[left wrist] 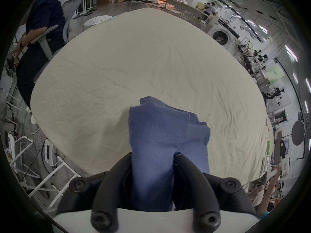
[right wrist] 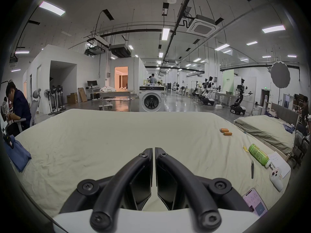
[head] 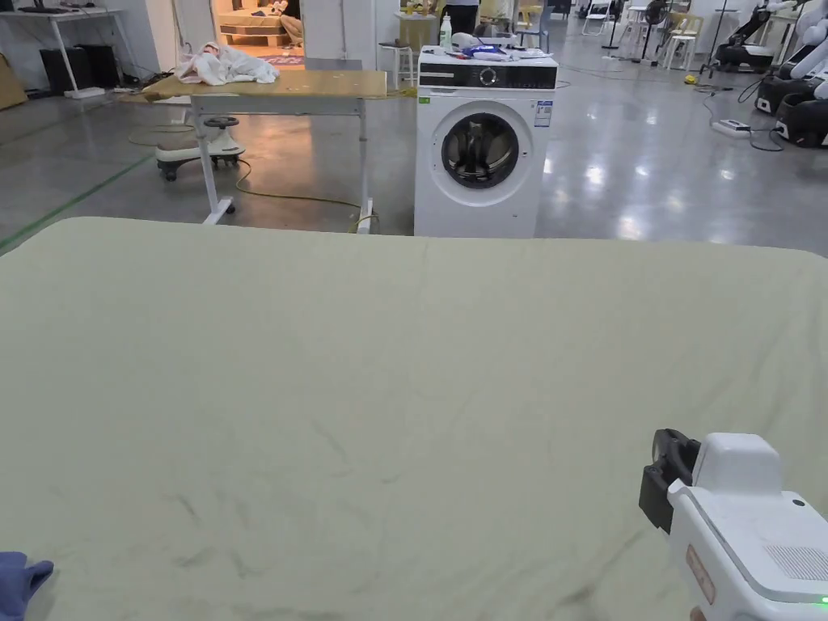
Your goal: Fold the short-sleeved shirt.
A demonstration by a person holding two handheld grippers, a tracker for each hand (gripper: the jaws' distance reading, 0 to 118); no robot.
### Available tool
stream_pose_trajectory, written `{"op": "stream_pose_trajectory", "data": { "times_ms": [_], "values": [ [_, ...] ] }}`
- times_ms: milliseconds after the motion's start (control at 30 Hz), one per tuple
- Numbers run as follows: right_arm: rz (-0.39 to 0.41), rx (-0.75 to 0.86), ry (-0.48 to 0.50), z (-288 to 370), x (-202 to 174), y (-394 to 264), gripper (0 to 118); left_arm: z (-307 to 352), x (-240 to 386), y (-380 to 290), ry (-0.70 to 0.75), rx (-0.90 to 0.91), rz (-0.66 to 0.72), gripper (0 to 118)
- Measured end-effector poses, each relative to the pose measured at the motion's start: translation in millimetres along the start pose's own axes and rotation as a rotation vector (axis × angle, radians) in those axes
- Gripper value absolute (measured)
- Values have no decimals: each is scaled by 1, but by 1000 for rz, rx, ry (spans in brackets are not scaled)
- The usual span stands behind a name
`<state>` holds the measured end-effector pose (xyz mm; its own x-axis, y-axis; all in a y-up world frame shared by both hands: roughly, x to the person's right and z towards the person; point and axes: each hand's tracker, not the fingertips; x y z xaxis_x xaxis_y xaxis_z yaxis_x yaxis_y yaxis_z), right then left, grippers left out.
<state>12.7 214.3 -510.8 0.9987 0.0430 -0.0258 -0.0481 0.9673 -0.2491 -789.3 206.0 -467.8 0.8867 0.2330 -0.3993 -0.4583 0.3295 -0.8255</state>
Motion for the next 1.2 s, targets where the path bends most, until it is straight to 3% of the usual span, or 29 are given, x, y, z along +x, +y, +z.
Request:
{"op": "stream_pose_trajectory", "data": {
  "times_ms": [100,167,267,367,533,600,633,667,700,767,1033,1200],
  "values": [
    [4,-4,-1,1,2,-1,2,-1,3,-2,105,27,-48,54],
    [2,-4,-3,2,3,-2,2,0,6,-3,224,46,-88,63],
    [-1,-9,-4,2,6,-3,2,8,6,-3,321,122,-117,63],
    [-4,-13,-3,2,8,-5,2,38,43,-34,330,208,-112,63],
    [-13,-16,2,1,8,-7,2,48,83,-68,285,436,-250,62],
    [-16,-17,6,1,7,-8,2,43,96,-80,273,505,-258,56],
    [-18,-17,9,1,6,-9,2,41,105,-91,250,549,-263,47],
    [-20,-16,10,1,6,-9,2,36,115,-100,231,574,-251,27],
    [-23,-17,13,1,5,-10,2,31,118,-103,227,594,-248,14],
    [-27,-15,15,1,4,-10,2,21,135,-119,225,656,-237,1],
    [-40,0,14,3,2,-11,2,-1,193,-155,221,796,-304,0],
    [-38,10,15,7,-3,-8,2,2,241,-168,105,894,-308,0]
  ]
}}
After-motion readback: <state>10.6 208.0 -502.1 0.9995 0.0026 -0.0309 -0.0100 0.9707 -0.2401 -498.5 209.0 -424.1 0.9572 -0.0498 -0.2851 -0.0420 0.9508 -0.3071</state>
